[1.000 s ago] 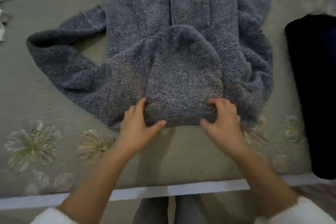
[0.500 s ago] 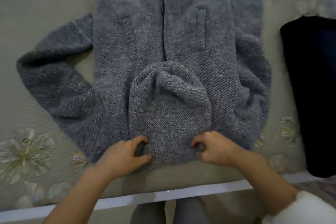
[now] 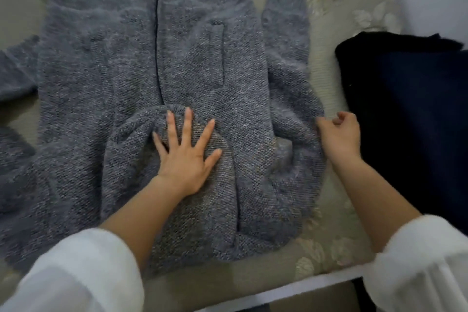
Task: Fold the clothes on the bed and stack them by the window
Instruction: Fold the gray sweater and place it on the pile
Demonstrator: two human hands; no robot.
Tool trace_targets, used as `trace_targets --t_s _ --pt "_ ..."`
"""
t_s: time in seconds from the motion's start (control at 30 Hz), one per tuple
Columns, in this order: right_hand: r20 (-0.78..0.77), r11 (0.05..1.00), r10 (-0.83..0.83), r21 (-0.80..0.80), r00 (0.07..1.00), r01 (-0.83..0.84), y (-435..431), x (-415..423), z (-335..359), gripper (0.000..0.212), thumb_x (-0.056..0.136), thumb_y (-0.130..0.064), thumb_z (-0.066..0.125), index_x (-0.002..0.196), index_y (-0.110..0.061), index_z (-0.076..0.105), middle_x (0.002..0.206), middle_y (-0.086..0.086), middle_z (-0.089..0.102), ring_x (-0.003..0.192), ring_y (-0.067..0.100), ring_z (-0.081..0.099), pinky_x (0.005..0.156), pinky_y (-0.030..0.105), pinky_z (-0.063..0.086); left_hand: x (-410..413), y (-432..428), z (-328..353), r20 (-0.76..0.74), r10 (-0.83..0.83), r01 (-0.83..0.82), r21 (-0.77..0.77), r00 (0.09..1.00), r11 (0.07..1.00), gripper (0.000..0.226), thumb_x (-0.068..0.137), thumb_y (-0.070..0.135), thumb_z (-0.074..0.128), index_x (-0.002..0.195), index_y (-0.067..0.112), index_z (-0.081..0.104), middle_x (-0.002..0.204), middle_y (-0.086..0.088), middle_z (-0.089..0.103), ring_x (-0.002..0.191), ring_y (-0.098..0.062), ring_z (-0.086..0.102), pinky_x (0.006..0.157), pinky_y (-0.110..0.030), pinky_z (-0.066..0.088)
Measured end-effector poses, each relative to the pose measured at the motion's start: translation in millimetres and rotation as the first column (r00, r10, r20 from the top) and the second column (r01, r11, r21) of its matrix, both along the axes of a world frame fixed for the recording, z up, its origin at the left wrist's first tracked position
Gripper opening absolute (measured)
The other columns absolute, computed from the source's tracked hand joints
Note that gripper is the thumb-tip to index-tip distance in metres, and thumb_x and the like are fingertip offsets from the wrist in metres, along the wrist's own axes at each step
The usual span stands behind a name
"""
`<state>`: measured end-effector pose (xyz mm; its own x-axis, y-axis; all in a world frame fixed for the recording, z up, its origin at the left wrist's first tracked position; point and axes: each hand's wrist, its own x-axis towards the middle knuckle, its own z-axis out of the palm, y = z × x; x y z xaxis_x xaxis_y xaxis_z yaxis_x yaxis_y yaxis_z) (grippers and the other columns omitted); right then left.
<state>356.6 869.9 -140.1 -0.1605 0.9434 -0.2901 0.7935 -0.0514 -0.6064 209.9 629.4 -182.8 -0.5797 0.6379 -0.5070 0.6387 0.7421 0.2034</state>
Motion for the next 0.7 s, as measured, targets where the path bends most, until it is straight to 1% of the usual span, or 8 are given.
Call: trace_targets --t_s 0.07,0.13,0.23,0.33,0.4,0.5,0.57,0.7 --pt "-0.021 0.991 0.005 -0.131 1.000 -0.008 14 -8 -8 0.073 0.082 -0.028 0.073 0.139 -0.001 0.036 0.125 0.007 0.053 0.112 0.019 0.053 0.092 0.020 0.038 4 5 -7 -0.017 0.029 -0.029 -0.027 0.999 0.999 0.066 0.083 0.073 0.003 0.135 0.052 -0.032 0.141 0.004 -0.051 0.123 -0.028 -0.053 0.103 -0.063 -0.020" --pt "-0.068 0.962 0.067 -0.261 0.995 -0.083 21 -16 -13 0.065 0.080 -0.022 0.075 0.134 -0.003 0.044 0.112 0.004 0.057 0.099 0.015 0.055 0.082 0.020 0.042 6 6 -9 -0.018 0.059 -0.060 -0.032 0.998 0.998 0.065 0.080 0.075 0.000 0.130 0.055 -0.036 0.139 0.006 -0.054 0.121 -0.025 -0.056 0.103 -0.062 -0.021" --pt "-0.354 0.900 -0.195 -0.435 0.915 0.024 32 -18 1 0.018 0.068 -0.007 0.072 0.085 -0.006 0.067 0.078 0.010 0.066 0.070 0.020 0.060 0.066 0.033 0.047 4 8 -5 0.006 0.082 -0.081 -0.071 0.997 0.994 0.064 0.077 0.078 0.002 0.126 0.060 -0.035 0.137 0.010 -0.055 0.116 -0.021 -0.059 0.104 -0.062 -0.021" --pt "-0.577 0.895 -0.415 -0.397 0.704 0.202 51 21 26 0.009 0.055 -0.007 0.065 0.060 -0.015 0.065 0.064 0.000 0.063 0.063 0.015 0.061 0.058 0.026 0.047 9 16 3 0.040 0.154 -0.148 -0.118 0.987 0.982 0.063 0.086 0.072 0.015 0.133 0.060 -0.025 0.139 0.011 -0.051 0.123 -0.022 -0.054 0.106 -0.063 -0.017" --pt "-0.628 0.882 -0.460 -0.403 0.628 0.244 55 57 38 0.017 0.058 -0.006 0.064 0.073 -0.013 0.071 0.074 0.000 0.070 0.070 0.017 0.068 0.062 0.027 0.053 17 28 11 0.010 0.252 -0.249 -0.119 0.968 0.961 0.061 0.092 0.063 0.019 0.143 0.054 -0.014 0.148 0.008 -0.041 0.132 -0.023 -0.044 0.106 -0.064 -0.016" --pt "-0.514 0.796 -0.517 -0.582 0.685 0.165 48 89 45 0.037 0.073 -0.011 0.067 0.109 -0.004 0.069 0.106 0.012 0.072 0.098 0.027 0.069 0.084 0.038 0.054 52 52 27 -0.062 0.332 -0.318 0.170 0.941 0.933 0.058 0.095 0.057 0.009 0.149 0.043 -0.005 0.158 0.005 -0.023 0.140 -0.018 -0.031 0.107 -0.057 -0.022" --pt "-0.461 0.750 -0.491 -0.655 0.739 0.091 47 90 51 0.030 0.081 -0.019 0.064 0.108 -0.008 0.071 0.110 0.011 0.071 0.102 0.025 0.068 0.088 0.038 0.052 85 67 31 -0.076 0.159 -0.132 0.279 0.984 0.951 0.057 0.098 0.056 0.007 0.150 0.038 -0.008 0.159 0.005 -0.019 0.143 -0.015 -0.025 0.108 -0.045 -0.028" --pt "-0.473 0.712 -0.509 -0.700 0.719 0.043 50 74 65 0.024 0.090 -0.025 0.056 0.102 -0.015 0.074 0.107 0.007 0.073 0.097 0.022 0.070 0.081 0.036 0.053 134 75 9 0.030 -0.173 0.170 0.082 0.985 0.982 0.063 0.097 0.058 0.002 0.144 0.031 -0.029 0.151 0.003 -0.038 0.135 -0.014 -0.040 0.110 -0.043 -0.027"
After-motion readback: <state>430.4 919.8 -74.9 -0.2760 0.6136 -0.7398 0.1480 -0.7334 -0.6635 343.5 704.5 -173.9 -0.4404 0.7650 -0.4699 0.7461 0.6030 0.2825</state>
